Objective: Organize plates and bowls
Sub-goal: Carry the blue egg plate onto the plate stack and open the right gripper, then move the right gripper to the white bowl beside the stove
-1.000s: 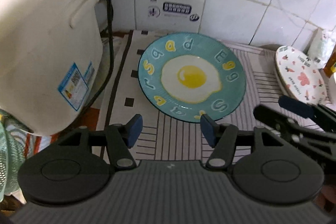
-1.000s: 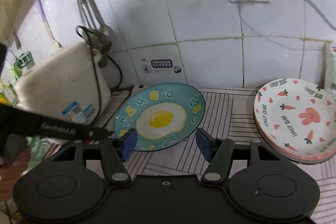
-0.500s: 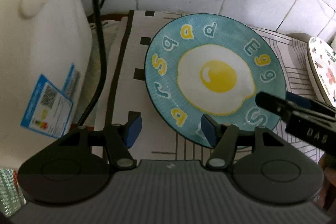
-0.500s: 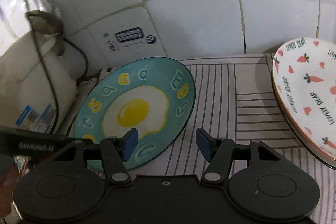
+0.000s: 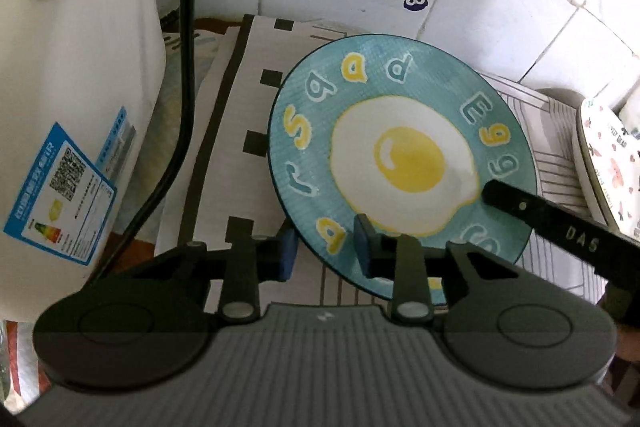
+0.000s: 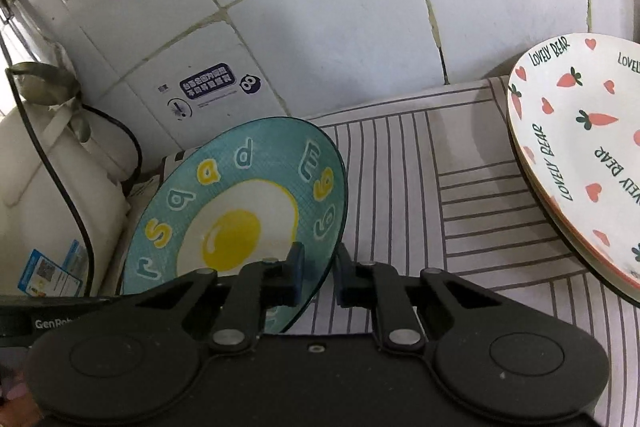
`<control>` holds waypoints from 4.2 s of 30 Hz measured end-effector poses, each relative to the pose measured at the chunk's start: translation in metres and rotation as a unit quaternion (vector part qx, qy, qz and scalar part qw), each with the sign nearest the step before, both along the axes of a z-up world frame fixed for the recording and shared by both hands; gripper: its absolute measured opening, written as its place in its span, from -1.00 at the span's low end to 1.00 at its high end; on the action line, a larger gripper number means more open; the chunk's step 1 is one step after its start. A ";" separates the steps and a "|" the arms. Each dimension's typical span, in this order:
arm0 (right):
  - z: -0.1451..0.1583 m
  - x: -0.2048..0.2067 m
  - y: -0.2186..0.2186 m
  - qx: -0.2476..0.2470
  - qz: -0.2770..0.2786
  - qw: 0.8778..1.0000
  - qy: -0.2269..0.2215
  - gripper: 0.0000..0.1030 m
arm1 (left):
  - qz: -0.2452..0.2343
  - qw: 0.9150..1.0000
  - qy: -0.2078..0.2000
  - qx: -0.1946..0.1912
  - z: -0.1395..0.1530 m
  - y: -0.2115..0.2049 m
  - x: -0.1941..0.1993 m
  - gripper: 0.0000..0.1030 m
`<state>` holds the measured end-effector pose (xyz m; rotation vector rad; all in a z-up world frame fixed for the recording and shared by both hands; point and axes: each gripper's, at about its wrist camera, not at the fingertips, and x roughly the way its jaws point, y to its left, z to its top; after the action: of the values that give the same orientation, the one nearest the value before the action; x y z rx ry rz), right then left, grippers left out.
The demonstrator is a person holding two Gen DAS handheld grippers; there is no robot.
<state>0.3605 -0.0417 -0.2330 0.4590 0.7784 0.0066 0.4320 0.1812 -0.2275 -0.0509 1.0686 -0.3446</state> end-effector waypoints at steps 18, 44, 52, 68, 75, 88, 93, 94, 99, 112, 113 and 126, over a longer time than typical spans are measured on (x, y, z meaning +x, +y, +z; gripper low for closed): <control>0.007 -0.007 -0.002 0.012 0.073 0.997 0.012 -0.56 | -0.036 0.998 0.034 0.045 0.018 -0.007 -0.002 -0.44; 0.032 -0.095 -0.052 0.045 0.116 0.992 -0.007 -0.50 | -0.068 0.995 0.013 0.078 0.083 -0.062 -0.081 -0.44; 0.054 -0.118 -0.086 0.043 0.104 0.993 -0.025 -0.51 | -0.077 0.995 0.007 0.062 0.100 -0.100 -0.096 -0.44; 0.065 -0.134 -0.197 0.026 0.050 0.998 -0.016 -0.51 | -0.115 0.992 0.002 0.052 0.098 -0.219 -0.096 -0.44; 0.060 -0.129 -0.229 0.020 0.043 0.999 -0.011 -0.51 | -0.109 0.993 0.015 0.053 0.088 -0.249 -0.085 -0.44; 0.052 -0.094 -0.260 0.002 0.055 0.998 0.017 -0.51 | -0.075 0.994 0.042 0.061 0.069 -0.277 -0.059 -0.43; 0.052 -0.089 -0.260 -0.014 0.065 0.997 0.025 -0.51 | -0.053 0.995 0.067 0.060 0.061 -0.277 -0.054 -0.42; 0.054 -0.090 -0.258 -0.021 0.067 0.997 0.027 -0.51 | -0.050 0.994 0.069 0.061 0.060 -0.277 -0.055 -0.42; 0.058 -0.085 -0.242 -0.063 0.074 0.994 0.041 -0.51 | -0.040 0.994 0.074 0.065 0.057 -0.277 -0.055 -0.41; 0.069 -0.082 -0.213 -0.195 0.055 0.976 0.074 -0.43 | -0.062 0.990 0.079 0.094 0.051 -0.292 -0.057 -0.41; 0.066 -0.081 -0.209 -0.206 0.052 0.974 0.084 -0.43 | -0.069 0.990 0.072 0.101 0.051 -0.294 -0.060 -0.41; 0.067 -0.095 -0.212 -0.206 0.009 0.976 0.070 -0.39 | -0.091 0.987 0.030 0.132 0.060 -0.294 -0.078 -0.41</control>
<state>0.2658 -0.2533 -0.1663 0.0576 0.8955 -0.1705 0.3544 -0.1132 -0.1679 0.2762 1.1741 -0.3648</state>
